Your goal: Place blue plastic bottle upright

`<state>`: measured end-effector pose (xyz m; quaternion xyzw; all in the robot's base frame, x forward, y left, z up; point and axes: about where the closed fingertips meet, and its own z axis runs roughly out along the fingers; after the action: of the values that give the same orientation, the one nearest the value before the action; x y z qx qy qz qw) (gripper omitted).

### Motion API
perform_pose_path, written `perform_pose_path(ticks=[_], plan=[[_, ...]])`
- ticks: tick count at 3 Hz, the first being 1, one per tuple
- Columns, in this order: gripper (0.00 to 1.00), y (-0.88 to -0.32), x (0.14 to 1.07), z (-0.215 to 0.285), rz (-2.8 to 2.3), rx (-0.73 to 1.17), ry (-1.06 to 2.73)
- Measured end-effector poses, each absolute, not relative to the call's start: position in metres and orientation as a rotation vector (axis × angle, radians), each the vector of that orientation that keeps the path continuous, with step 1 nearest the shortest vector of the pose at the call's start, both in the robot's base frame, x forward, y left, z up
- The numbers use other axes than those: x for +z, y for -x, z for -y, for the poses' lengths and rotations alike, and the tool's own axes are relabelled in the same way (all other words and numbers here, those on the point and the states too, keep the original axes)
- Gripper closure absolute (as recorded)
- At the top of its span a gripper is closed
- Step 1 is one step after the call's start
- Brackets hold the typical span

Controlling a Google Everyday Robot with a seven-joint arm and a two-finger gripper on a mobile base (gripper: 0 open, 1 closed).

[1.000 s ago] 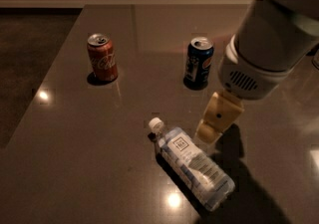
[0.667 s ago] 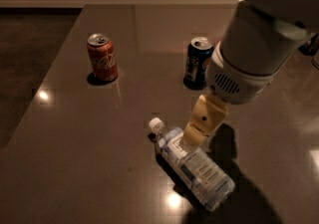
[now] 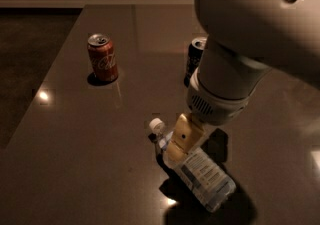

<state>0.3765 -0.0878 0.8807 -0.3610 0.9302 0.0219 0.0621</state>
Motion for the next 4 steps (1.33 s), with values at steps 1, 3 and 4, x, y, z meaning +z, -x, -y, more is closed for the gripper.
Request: perform_pose_path(ticks=[1,3,4], plan=[[0.0,-0.376,0.858,0.086,-2.86,0.043,1.056],[0.18,-0.377,0.83,0.081,-2.938,-0.002,0.996],[0.42,-0.375,0.83,0.078,-2.93,-0.032,1.001]])
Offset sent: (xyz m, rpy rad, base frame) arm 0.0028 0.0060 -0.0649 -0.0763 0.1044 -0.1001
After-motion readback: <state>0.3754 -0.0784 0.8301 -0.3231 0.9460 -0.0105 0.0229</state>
